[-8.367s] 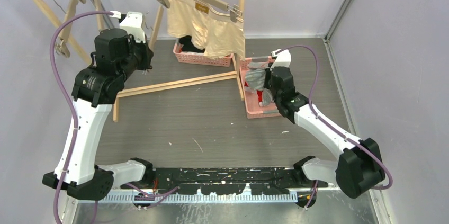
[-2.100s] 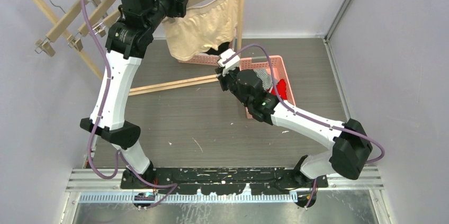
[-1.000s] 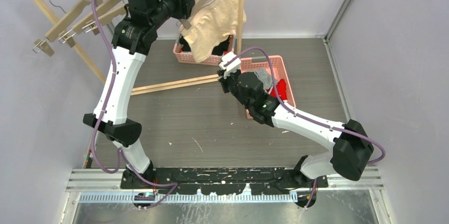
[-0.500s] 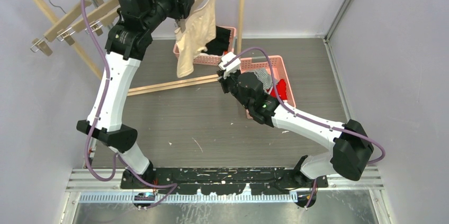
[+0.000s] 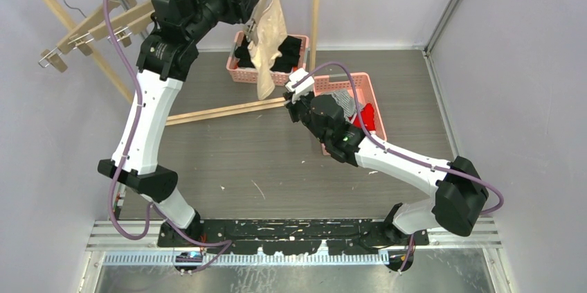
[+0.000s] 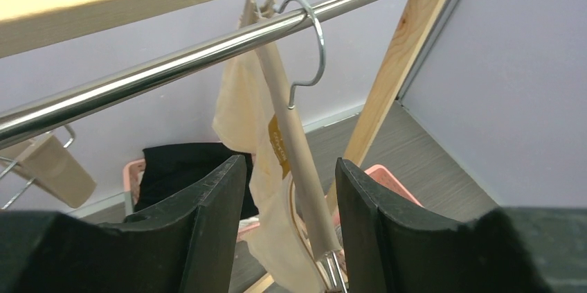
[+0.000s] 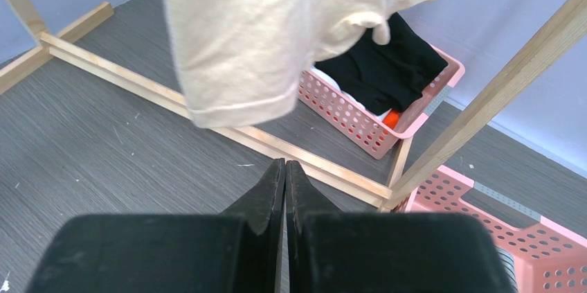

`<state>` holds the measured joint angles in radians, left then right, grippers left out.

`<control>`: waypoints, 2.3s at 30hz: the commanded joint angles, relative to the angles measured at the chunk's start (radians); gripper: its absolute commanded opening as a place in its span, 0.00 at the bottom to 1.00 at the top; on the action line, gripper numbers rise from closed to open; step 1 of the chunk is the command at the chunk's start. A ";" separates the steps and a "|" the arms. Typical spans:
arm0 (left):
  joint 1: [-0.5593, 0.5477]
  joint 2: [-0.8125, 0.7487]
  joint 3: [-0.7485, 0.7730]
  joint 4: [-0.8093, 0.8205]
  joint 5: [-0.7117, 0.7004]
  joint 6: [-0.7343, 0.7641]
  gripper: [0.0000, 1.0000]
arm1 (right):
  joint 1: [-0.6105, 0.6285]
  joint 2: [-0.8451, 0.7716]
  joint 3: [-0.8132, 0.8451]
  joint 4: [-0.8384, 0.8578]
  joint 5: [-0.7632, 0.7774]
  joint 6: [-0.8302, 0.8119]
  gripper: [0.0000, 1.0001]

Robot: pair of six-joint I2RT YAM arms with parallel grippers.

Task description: Remove the underwear clipped to the hanger

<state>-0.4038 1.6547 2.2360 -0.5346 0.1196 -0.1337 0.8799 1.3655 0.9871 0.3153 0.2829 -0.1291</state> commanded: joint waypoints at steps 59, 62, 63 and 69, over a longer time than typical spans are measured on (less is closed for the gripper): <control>-0.044 0.077 0.035 -0.040 -0.053 0.066 0.02 | 0.007 -0.081 -0.065 0.093 0.004 -0.011 0.07; -0.044 0.076 0.032 -0.010 -0.070 0.066 0.00 | 0.007 -0.083 -0.069 0.089 0.005 -0.011 0.07; -0.044 0.075 0.031 0.000 -0.081 0.066 0.00 | 0.007 -0.083 -0.071 0.090 0.005 -0.012 0.08; -0.044 0.077 0.071 0.036 -0.120 0.068 0.00 | 0.007 -0.073 -0.071 0.084 0.011 -0.026 0.09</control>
<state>-0.4458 1.7336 2.2475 -0.5884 0.0429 -0.0834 0.8818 1.3281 0.9081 0.3435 0.2836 -0.1329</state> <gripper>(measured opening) 0.110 0.086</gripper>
